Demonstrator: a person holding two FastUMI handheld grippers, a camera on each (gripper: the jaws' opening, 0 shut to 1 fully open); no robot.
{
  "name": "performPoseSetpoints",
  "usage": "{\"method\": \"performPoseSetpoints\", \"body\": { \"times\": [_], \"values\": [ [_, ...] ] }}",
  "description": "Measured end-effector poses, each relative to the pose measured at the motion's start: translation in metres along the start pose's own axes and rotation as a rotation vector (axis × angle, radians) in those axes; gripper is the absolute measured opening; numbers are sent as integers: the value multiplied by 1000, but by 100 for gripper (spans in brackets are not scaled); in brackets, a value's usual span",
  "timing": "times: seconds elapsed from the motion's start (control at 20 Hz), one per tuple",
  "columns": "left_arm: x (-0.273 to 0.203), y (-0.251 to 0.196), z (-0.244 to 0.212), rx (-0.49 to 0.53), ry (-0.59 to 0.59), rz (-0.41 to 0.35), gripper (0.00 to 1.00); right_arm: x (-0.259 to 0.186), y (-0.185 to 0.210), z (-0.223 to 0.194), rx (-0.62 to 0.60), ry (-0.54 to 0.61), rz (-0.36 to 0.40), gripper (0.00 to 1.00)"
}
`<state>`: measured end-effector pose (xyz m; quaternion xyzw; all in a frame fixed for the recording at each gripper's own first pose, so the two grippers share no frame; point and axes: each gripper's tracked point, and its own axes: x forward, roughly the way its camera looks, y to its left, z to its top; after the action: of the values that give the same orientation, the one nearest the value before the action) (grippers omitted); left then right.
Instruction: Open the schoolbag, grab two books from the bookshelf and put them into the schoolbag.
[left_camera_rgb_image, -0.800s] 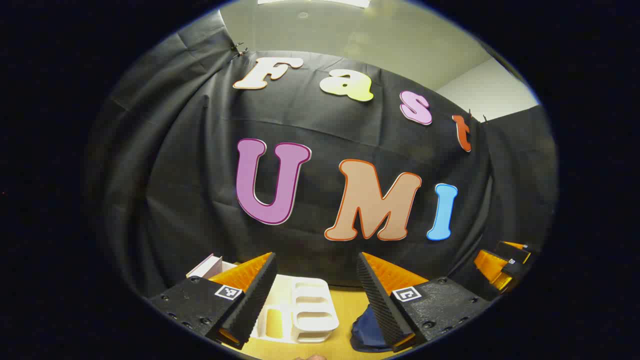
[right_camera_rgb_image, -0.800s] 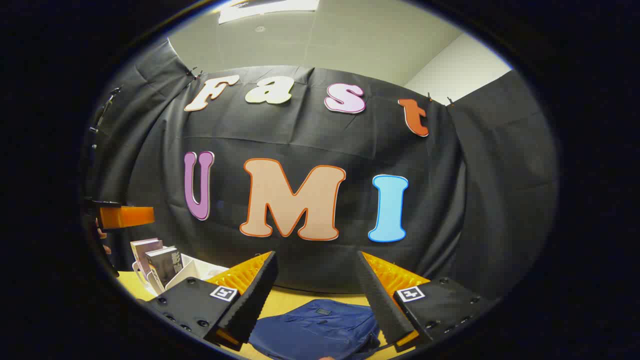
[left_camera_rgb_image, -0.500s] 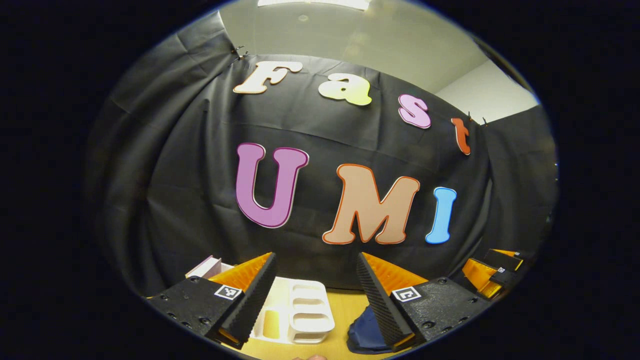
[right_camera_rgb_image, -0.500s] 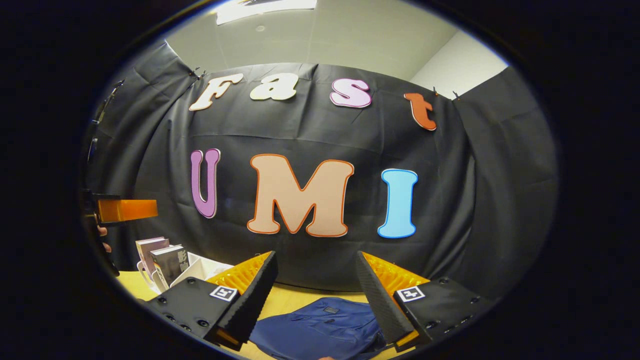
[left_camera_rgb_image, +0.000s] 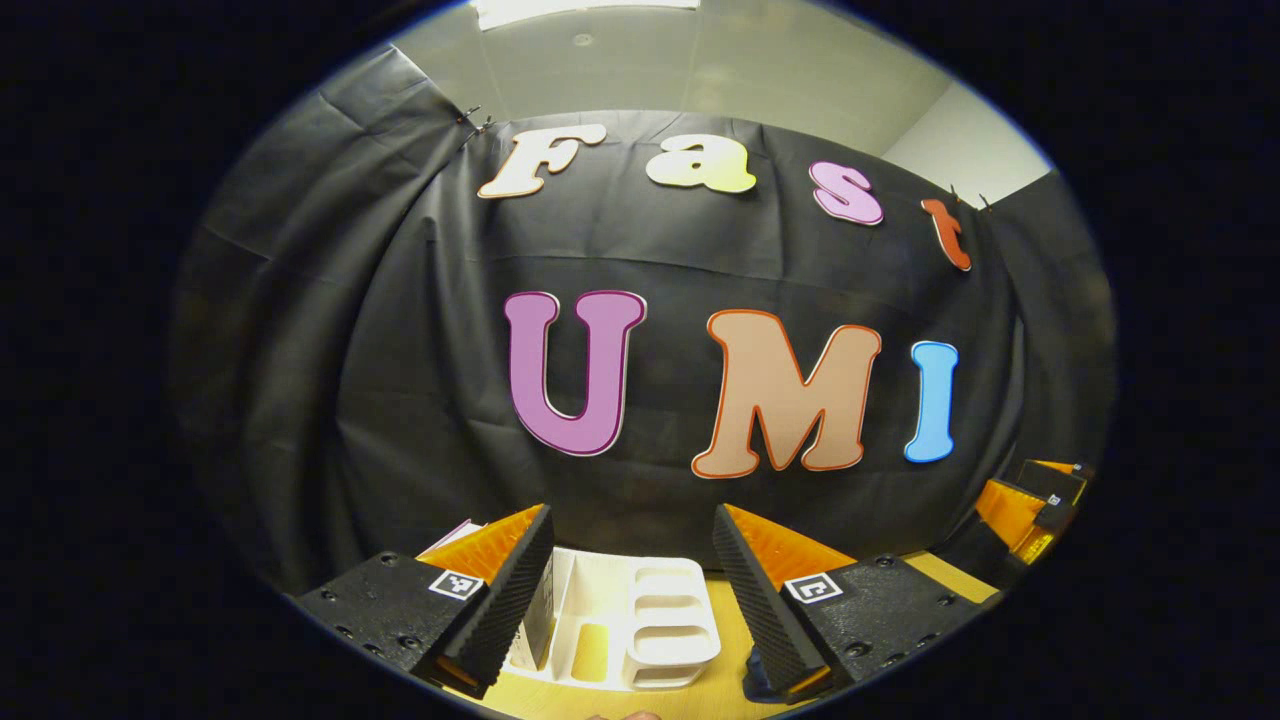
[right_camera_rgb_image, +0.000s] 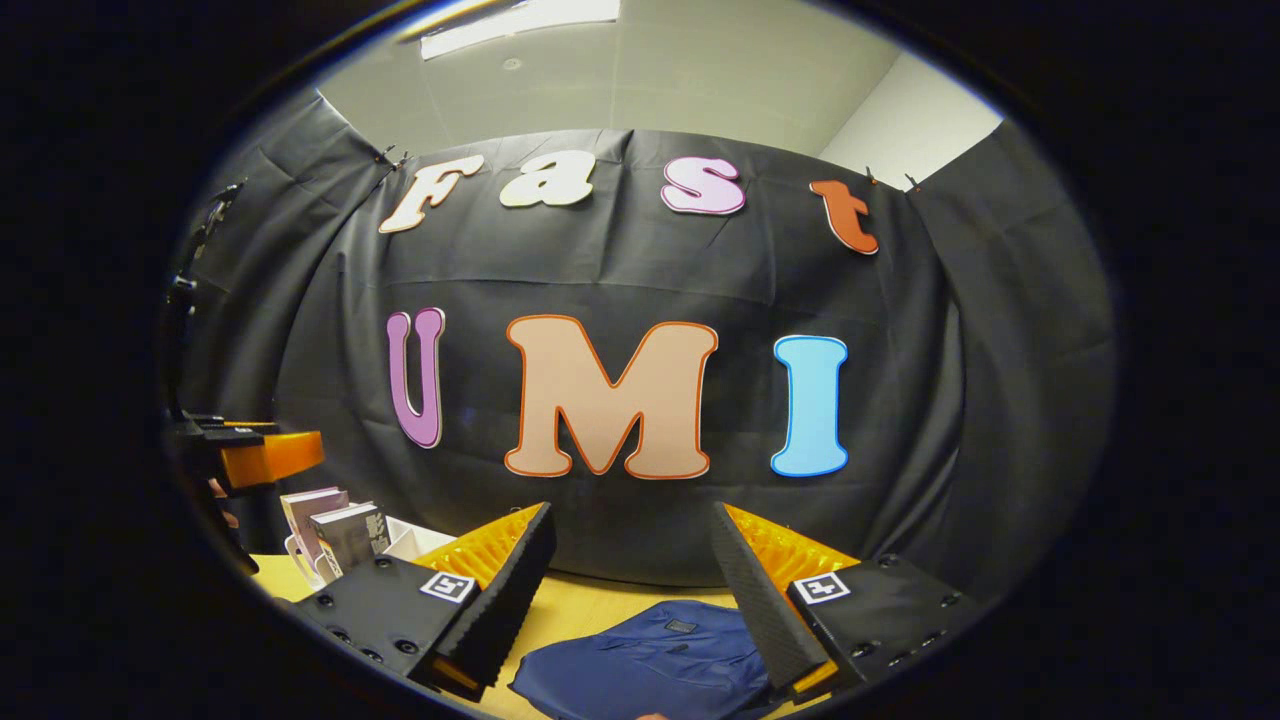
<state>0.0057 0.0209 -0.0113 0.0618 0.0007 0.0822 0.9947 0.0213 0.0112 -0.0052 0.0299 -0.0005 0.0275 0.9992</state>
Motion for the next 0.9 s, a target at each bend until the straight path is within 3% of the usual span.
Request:
{"method": "performPoseSetpoints", "body": {
  "times": [0.4,0.45,0.55,0.65,0.9],
  "values": [
    [5,8,-3,20,1,21,89,7,-6,-6,-34,9,-5,100],
    [5,8,-2,26,1,21,93,8,-5,-8,-51,10,5,100],
    [5,8,0,32,-2,18,89,8,1,-18,-102,19,44,95],
    [5,7,1,39,-6,14,93,7,10,-27,-196,19,80,100],
    [3,10,5,61,-18,14,89,-3,41,-64,-387,39,222,98]
  ]
}}
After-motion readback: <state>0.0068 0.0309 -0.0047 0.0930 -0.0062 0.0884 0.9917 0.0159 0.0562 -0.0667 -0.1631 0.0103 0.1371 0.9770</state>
